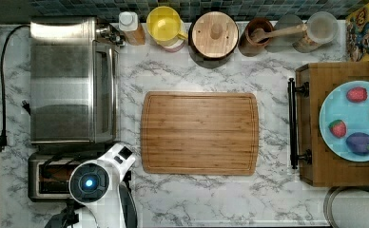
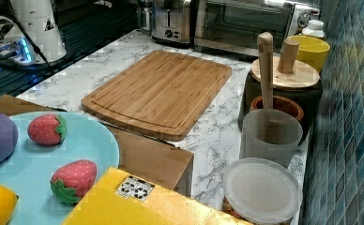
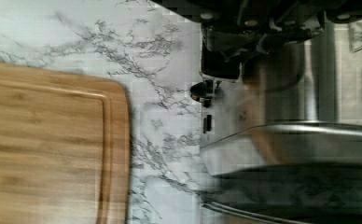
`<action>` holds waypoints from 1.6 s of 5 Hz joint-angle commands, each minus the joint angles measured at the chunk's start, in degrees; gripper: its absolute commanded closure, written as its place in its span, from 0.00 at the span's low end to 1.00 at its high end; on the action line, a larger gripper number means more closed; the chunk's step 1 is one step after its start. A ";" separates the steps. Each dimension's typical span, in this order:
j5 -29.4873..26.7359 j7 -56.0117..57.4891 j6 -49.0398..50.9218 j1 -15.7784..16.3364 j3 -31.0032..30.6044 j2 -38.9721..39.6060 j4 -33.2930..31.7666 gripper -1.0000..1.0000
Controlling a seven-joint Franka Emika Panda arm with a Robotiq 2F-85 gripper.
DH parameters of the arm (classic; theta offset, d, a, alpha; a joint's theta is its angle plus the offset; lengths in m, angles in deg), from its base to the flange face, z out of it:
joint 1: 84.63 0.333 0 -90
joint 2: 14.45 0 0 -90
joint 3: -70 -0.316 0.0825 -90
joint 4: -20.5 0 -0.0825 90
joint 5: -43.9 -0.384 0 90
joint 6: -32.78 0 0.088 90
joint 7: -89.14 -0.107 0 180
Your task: Turn on the toaster.
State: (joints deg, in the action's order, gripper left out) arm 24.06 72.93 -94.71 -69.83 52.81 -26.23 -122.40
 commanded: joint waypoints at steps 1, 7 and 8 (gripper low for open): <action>3.68 -4.91 2.06 -1.57 -0.12 3.06 2.15 1.00; -10.41 1.88 -8.07 2.61 -1.87 10.50 -11.48 1.00; -12.09 2.63 -11.69 3.57 -3.13 16.10 -13.46 1.00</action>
State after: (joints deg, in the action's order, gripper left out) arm 14.72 72.09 -102.12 -71.40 54.33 -19.34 -124.97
